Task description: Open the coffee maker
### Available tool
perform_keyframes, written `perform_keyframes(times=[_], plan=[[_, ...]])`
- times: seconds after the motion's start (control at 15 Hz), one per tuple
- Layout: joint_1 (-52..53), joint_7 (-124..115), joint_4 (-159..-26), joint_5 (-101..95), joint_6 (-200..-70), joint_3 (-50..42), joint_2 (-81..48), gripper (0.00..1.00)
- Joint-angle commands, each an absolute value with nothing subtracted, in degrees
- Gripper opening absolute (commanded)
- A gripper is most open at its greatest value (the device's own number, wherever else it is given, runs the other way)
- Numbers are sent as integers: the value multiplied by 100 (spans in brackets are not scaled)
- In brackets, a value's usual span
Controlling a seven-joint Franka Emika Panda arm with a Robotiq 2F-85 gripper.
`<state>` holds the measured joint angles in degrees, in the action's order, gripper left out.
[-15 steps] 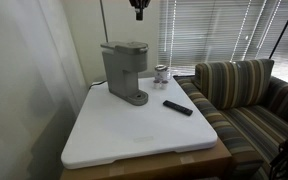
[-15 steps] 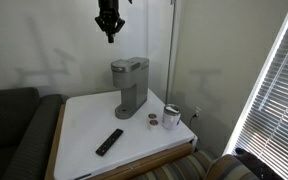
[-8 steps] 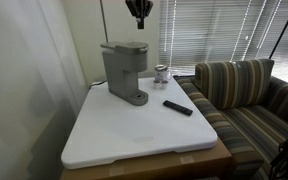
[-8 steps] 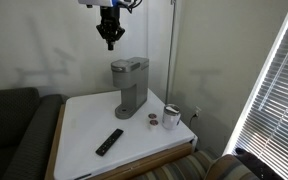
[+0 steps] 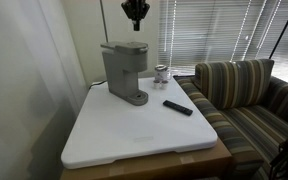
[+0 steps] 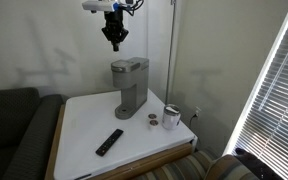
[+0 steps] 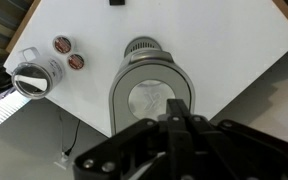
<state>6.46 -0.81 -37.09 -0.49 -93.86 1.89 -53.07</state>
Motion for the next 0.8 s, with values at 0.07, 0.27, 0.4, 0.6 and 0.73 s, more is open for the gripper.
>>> perform_keyframes(times=[0.07,0.27,0.4,0.6,0.73], plan=[[689,-159,-3264,-152,-9457,105,-5558,0],[625,-105,-3172,-98,-9476,130,-5626,0],[562,-63,-3092,-40,-9494,169,-5698,0],[528,-50,-3015,-37,-9481,180,-5795,0],[521,-51,-2981,-41,-9474,182,-5865,0]])
